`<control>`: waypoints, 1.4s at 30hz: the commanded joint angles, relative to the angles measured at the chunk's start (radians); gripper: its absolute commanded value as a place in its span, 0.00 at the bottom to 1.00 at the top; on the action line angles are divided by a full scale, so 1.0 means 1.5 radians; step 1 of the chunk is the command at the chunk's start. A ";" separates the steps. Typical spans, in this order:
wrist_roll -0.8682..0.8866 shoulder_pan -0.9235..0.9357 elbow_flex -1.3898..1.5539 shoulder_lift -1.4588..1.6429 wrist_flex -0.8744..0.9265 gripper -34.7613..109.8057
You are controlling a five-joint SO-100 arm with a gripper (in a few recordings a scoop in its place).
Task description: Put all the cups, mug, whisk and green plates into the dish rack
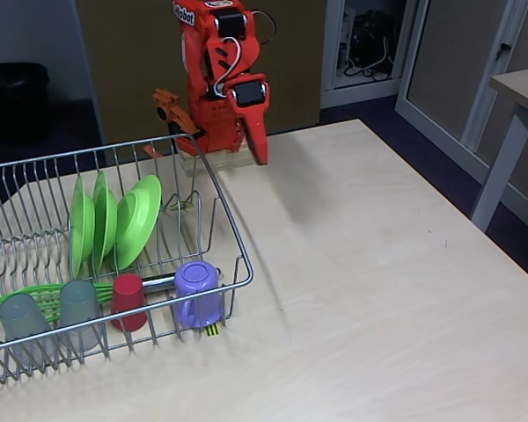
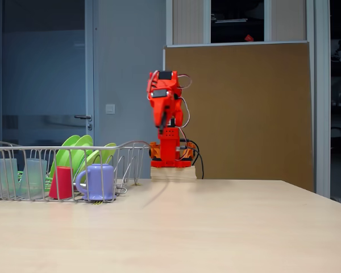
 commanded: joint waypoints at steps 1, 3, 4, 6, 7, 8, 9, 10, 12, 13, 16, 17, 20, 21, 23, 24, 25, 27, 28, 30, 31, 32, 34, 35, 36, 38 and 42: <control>0.127 -0.130 0.048 0.019 -0.054 0.24; 0.183 -0.184 0.092 0.031 -0.101 0.24; 0.211 -0.208 0.115 0.035 -0.125 0.24; 0.264 -0.245 0.154 0.037 -0.160 0.24; 0.279 -0.259 0.175 0.035 -0.182 0.24; 0.278 -0.270 0.199 0.032 -0.214 0.24; 0.258 -0.275 0.227 0.031 -0.249 0.24; 0.211 -0.276 0.255 0.030 -0.281 0.24; 0.176 -0.277 0.301 0.030 -0.329 0.24; 0.176 -0.280 0.320 0.041 -0.337 0.24; 0.183 -0.294 0.344 0.086 -0.284 0.24; 0.177 -0.299 0.354 0.115 -0.258 0.24; 0.111 -0.315 0.381 0.202 -0.149 0.24; 0.099 -0.317 0.394 0.232 -0.123 0.24; 0.089 -0.308 0.407 0.295 -0.061 0.24; 0.079 -0.300 0.414 0.330 -0.032 0.24; 0.081 -0.292 0.423 0.365 -0.004 0.24; 0.082 -0.289 0.438 0.423 0.037 0.24; 0.082 -0.288 0.443 0.445 0.051 0.24; 0.080 -0.286 0.444 0.479 0.077 0.24; 0.074 -0.285 0.444 0.499 0.091 0.24; 0.050 -0.285 0.444 0.524 0.108 0.24; 0.032 -0.287 0.444 0.522 0.108 0.24; 0.032 -0.287 0.445 0.522 0.108 0.24; 0.031 -0.287 0.445 0.522 0.108 0.24; 0.011 -0.287 0.445 0.522 0.108 0.24; -0.032 -0.300 0.445 0.524 0.110 0.24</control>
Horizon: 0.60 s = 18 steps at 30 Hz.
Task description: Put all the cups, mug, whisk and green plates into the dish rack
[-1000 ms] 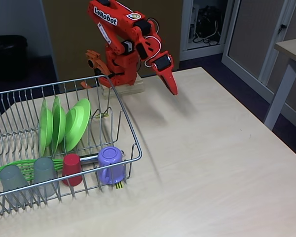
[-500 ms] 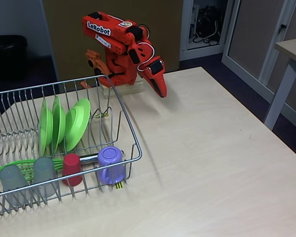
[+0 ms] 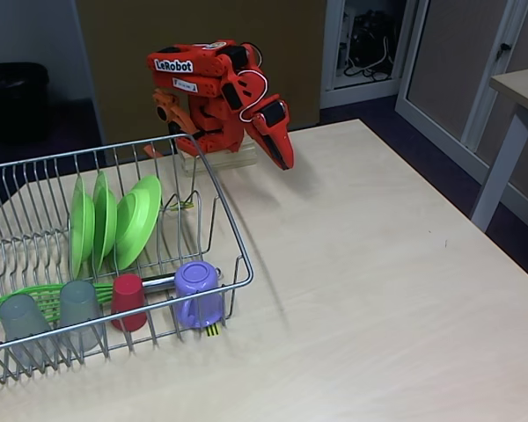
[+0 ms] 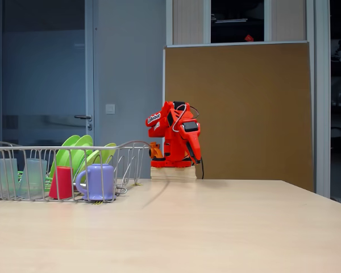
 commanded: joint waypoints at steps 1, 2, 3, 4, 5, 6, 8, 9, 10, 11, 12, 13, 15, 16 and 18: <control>-0.045 -0.018 0.012 0.015 0.016 0.24; -0.066 -0.026 0.012 0.020 0.020 0.24; -0.070 -0.028 0.012 0.021 0.021 0.24; -0.071 -0.029 0.012 0.021 0.021 0.24; -0.071 -0.029 0.012 0.021 0.021 0.24; -0.071 -0.029 0.012 0.021 0.021 0.24; -0.071 -0.029 0.012 0.021 0.021 0.24; -0.071 -0.031 0.012 0.022 0.021 0.24; -0.071 -0.033 0.012 0.024 0.021 0.24; -0.071 -0.035 0.012 0.025 0.022 0.24; -0.072 -0.038 0.012 0.027 0.024 0.24; -0.072 -0.042 0.012 0.030 0.025 0.24; -0.072 -0.049 0.012 0.036 0.028 0.24; -0.072 -0.052 0.012 0.039 0.028 0.24; -0.072 -0.055 0.012 0.039 0.029 0.24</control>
